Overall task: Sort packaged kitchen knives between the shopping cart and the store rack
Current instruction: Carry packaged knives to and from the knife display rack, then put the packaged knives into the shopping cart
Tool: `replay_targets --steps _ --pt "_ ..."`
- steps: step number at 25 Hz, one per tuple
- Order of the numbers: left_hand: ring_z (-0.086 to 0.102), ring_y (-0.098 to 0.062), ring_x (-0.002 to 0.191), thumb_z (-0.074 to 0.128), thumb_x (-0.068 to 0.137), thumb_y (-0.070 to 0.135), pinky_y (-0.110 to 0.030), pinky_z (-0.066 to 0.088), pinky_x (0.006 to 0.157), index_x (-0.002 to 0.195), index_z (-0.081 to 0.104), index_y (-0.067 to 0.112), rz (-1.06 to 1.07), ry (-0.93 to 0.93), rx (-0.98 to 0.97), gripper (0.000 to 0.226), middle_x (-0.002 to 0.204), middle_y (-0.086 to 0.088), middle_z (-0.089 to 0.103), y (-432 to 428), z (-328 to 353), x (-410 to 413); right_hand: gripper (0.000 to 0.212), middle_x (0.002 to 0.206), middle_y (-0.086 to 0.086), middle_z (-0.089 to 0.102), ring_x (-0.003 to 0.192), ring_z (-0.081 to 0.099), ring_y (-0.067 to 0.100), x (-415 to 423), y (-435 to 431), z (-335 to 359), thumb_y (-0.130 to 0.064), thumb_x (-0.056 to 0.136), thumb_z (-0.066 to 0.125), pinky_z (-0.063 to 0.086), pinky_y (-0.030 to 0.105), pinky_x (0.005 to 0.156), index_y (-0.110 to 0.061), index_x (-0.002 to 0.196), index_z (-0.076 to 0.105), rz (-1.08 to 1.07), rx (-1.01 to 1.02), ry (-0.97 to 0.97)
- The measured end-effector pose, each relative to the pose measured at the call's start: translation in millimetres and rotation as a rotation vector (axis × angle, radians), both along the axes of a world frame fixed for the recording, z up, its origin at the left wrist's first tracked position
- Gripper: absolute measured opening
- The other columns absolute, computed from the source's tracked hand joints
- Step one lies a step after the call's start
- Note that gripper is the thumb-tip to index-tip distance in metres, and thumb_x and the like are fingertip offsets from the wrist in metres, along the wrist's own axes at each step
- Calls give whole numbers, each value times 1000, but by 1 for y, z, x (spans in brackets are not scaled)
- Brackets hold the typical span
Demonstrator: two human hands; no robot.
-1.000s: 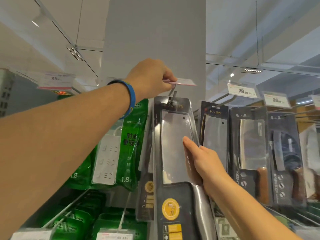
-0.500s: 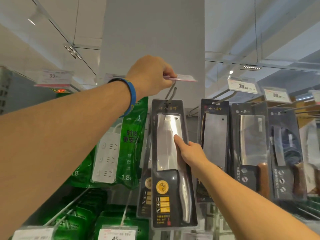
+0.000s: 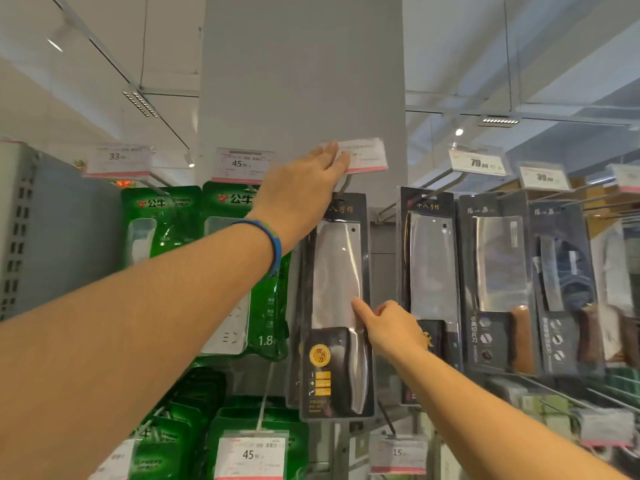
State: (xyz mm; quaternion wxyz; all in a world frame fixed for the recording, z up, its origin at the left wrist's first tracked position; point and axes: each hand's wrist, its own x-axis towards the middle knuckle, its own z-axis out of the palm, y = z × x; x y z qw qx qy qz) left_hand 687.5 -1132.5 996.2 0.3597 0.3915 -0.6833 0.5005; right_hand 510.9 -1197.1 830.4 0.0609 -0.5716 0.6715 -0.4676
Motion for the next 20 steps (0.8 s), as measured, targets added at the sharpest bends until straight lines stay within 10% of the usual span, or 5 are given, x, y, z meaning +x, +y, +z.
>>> replay_targets --steps 6,10,20 --pt "43 -16 137 52 94 40 -31 37 108 153 32 27 -533 404 124 63 155 3 39 3 -104 -3 29 83 -7 73 83 71 16 -17 68 -1 -57 91 66 55 31 71 -28 89 66 328 -426 -251" --pt "69 -6 74 58 89 40 -36 57 80 120 59 41 -818 780 618 31 84 13 71 13 -223 -40 27 78 -6 74 66 71 12 -57 126 -61 -58 82 66 58 33 67 -31 85 68 278 -416 -154" --pt "65 -15 57 57 100 21 -22 53 59 93 70 21 -885 599 1790 14 79 -4 73 137 -521 -226 10 80 -1 73 72 68 14 -212 401 -357 -15 99 66 59 30 71 -16 91 71 -392 74 -524"
